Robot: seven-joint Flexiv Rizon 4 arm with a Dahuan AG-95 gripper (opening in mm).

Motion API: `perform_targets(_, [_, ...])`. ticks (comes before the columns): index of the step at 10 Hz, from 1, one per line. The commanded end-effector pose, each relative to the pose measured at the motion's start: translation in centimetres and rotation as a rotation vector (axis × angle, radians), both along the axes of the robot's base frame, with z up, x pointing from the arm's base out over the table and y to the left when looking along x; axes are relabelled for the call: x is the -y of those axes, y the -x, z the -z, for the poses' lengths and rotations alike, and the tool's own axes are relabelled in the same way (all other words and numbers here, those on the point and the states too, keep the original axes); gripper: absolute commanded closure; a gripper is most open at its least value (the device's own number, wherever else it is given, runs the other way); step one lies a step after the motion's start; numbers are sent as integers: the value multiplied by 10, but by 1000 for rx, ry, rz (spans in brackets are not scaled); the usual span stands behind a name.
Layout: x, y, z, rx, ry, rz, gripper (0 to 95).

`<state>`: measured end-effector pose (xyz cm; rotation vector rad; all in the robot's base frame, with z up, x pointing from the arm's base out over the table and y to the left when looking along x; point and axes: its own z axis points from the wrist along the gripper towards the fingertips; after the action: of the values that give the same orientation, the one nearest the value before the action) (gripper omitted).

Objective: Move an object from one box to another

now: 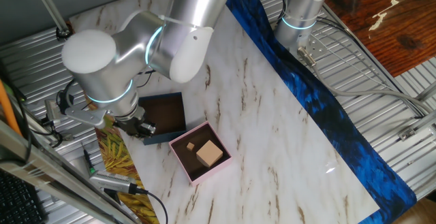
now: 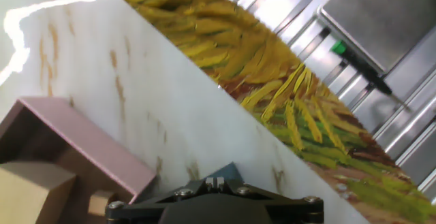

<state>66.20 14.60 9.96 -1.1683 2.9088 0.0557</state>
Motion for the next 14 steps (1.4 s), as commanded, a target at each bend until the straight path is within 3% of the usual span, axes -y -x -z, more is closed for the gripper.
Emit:
perform_targets(1, [-3, -4, 2, 19, -8, 4, 950])
perform_targets(5, [-9, -9, 6, 36, -11, 21, 950])
perform_targets(7, [-11, -4, 11, 43, -12, 31, 950])
perform_targets(9, [-7, 10, 15, 42, -14, 28, 950])
perform_targets(12, [-3, 13, 19, 42, -19, 29, 950])
perform_targets(14, [-9, 8, 20, 44, -32, 40, 950])
